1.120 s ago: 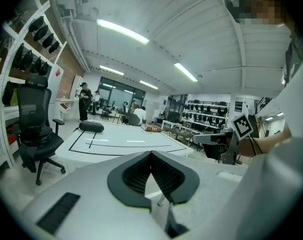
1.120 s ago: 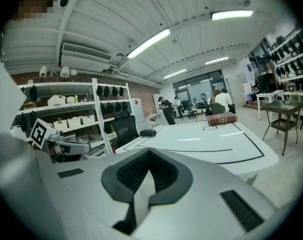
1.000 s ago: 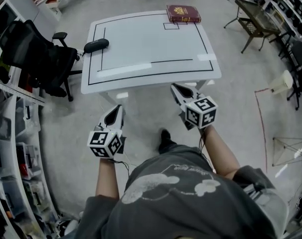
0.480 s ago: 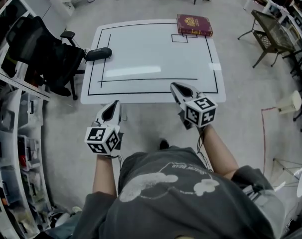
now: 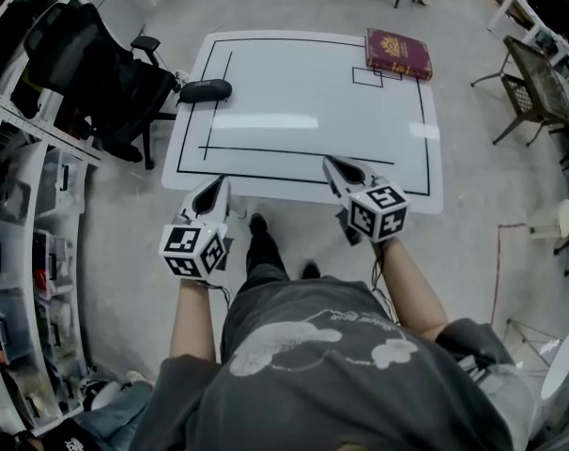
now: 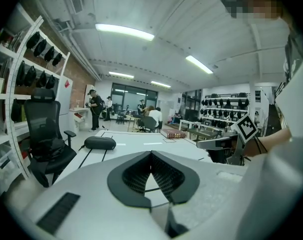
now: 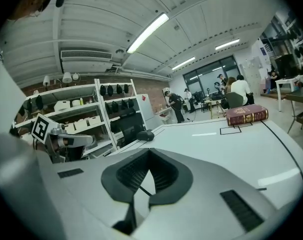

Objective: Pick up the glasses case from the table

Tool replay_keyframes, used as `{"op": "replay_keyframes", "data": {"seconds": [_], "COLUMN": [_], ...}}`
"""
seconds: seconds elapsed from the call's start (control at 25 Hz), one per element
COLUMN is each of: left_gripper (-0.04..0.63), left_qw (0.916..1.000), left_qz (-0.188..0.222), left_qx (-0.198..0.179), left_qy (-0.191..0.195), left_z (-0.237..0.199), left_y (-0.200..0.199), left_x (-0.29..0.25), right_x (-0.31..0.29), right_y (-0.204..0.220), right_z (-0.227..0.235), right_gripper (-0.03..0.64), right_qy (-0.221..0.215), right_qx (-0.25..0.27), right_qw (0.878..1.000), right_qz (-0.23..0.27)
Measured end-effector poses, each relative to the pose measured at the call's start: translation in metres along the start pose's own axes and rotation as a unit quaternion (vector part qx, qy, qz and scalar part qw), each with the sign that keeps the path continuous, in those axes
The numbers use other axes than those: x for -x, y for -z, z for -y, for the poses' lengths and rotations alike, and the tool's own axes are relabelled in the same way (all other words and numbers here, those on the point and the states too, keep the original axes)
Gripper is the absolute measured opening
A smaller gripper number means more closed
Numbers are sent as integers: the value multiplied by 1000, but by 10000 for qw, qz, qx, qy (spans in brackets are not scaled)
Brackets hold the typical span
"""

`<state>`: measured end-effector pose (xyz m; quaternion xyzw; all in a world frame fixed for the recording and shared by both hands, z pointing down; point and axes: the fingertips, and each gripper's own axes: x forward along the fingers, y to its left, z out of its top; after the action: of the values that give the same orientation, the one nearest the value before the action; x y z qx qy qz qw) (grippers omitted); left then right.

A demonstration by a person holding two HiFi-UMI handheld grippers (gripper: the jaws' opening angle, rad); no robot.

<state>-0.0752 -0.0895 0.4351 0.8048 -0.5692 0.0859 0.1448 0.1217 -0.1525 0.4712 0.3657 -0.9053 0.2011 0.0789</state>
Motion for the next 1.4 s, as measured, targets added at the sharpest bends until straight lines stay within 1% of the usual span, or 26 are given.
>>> {"op": "replay_keyframes", "data": {"seconds": [0.24, 0.4, 0.64, 0.88, 1.04, 1.2, 1.24, 1.32, 1.4], "left_gripper": [2, 3, 2, 3, 3, 10, 31, 110, 172], "left_qw": [9999, 9996, 9991, 9983, 9964, 9925, 9910, 9875, 9834], "left_qz": [-15, -9, -69, -156, -328, -450, -477, -534, -601], "left_qx": [71, 36, -95, -135, -410, -885, -1007, -1199, -1376], "left_qy": [134, 279, 420, 539, 661, 710, 743, 868, 1017], "left_z": [-43, -78, -136, -180, -202, -219, -222, -226, -228], "left_y": [-5, -18, -40, -46, -46, -51, -52, -53, -52], "left_x": [-38, -73, -119, -144, -159, -174, -178, -187, -195], "right_x": [-39, -82, -155, -202, -223, -239, -242, -249, -256], "right_y": [-17, -29, -53, -62, -61, -65, -66, -67, -68], "right_z": [17, 29, 37, 37, 38, 41, 41, 43, 44], "right_gripper": [-2, -2, -2, -2, -2, -2, -2, -2, -2], "right_qy": [230, 350, 374, 434, 504, 603, 623, 657, 690], "right_qx": [44, 61, 85, 92, 122, 133, 129, 121, 106], "right_qw": [9997, 9993, 9991, 9985, 9975, 9967, 9965, 9963, 9959], "right_qz": [-37, -92, -176, -334, -474, -533, -536, -547, -568]}}
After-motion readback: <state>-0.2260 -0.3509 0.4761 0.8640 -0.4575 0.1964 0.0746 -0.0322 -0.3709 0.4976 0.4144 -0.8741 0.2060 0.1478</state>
